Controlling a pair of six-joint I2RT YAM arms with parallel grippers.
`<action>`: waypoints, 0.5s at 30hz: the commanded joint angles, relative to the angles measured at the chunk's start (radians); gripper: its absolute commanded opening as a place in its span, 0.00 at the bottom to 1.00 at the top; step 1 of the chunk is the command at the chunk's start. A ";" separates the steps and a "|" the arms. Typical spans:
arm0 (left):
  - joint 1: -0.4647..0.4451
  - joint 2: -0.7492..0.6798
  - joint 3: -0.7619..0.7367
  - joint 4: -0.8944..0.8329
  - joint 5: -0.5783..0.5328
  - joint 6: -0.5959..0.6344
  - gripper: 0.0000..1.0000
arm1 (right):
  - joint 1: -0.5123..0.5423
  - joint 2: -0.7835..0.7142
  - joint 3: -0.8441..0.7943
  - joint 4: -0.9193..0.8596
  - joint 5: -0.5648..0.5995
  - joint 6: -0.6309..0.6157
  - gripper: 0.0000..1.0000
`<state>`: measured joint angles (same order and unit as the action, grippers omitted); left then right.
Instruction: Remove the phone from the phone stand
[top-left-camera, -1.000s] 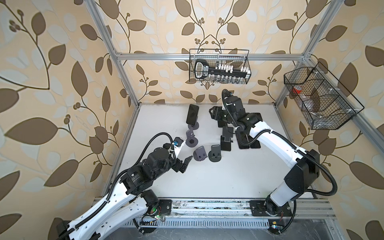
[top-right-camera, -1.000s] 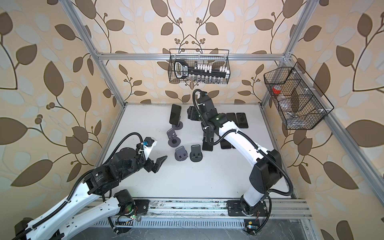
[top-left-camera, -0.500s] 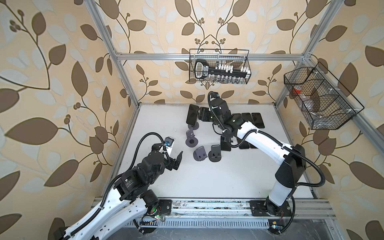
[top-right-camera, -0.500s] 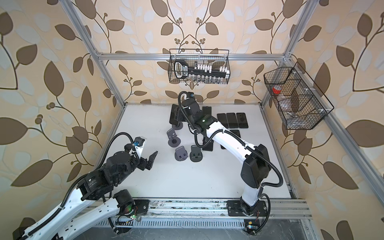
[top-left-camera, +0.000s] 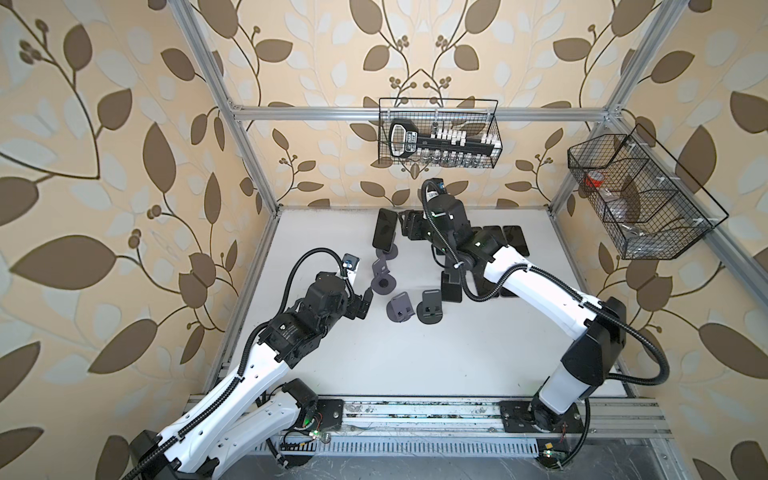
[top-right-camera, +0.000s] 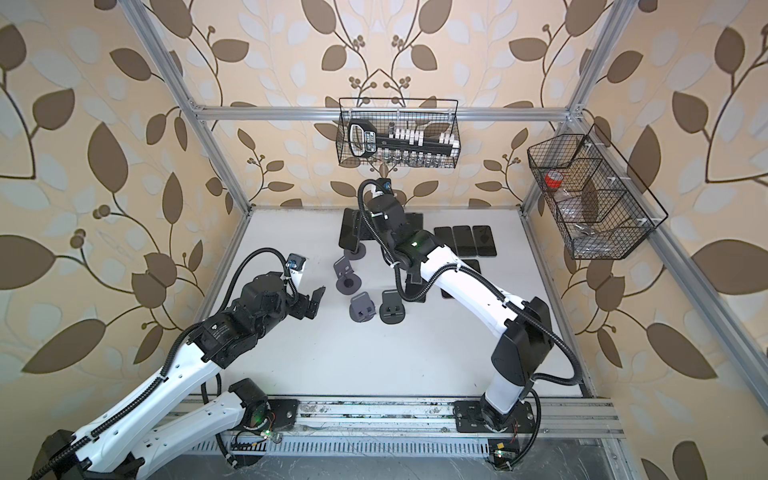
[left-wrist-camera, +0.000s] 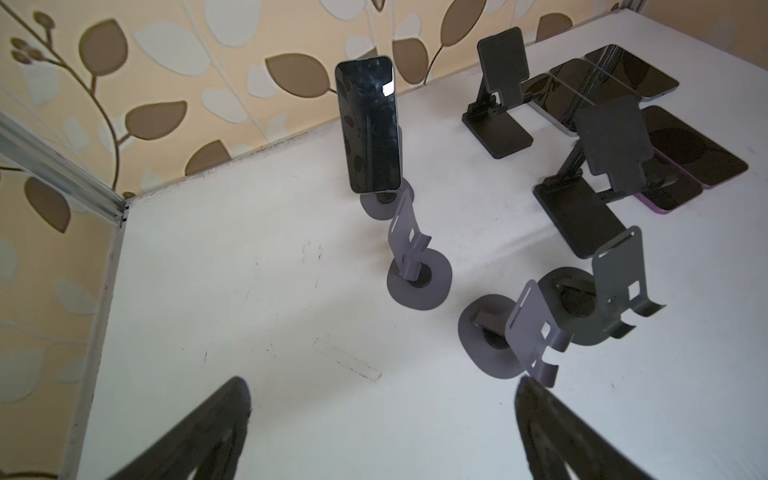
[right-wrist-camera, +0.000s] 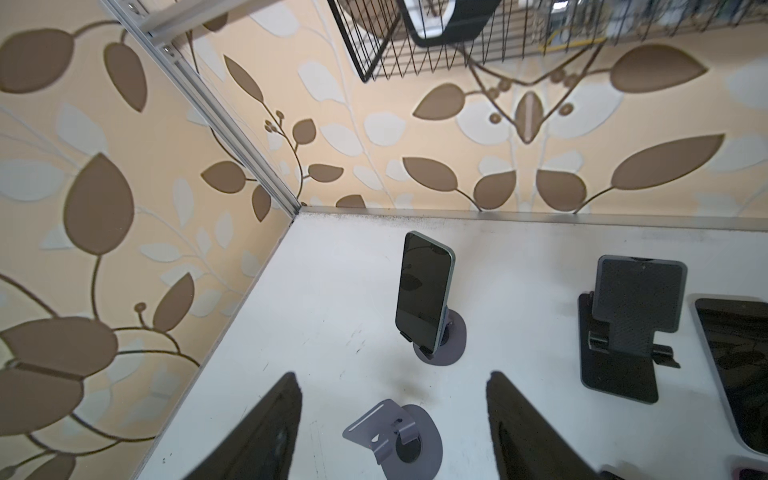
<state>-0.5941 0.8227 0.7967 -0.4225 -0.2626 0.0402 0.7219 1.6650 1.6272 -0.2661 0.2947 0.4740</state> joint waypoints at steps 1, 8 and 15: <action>0.007 0.038 0.052 0.093 0.068 -0.032 0.99 | 0.001 -0.067 -0.048 0.024 -0.002 -0.056 0.71; 0.021 0.146 0.064 0.190 0.100 -0.043 0.99 | 0.001 -0.188 -0.129 0.024 -0.043 -0.088 0.71; 0.045 0.298 0.144 0.251 0.169 -0.040 0.99 | -0.004 -0.389 -0.315 0.045 -0.053 -0.154 0.71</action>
<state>-0.5617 1.0897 0.8742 -0.2539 -0.1417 0.0162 0.7216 1.3426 1.3636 -0.2390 0.2489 0.3584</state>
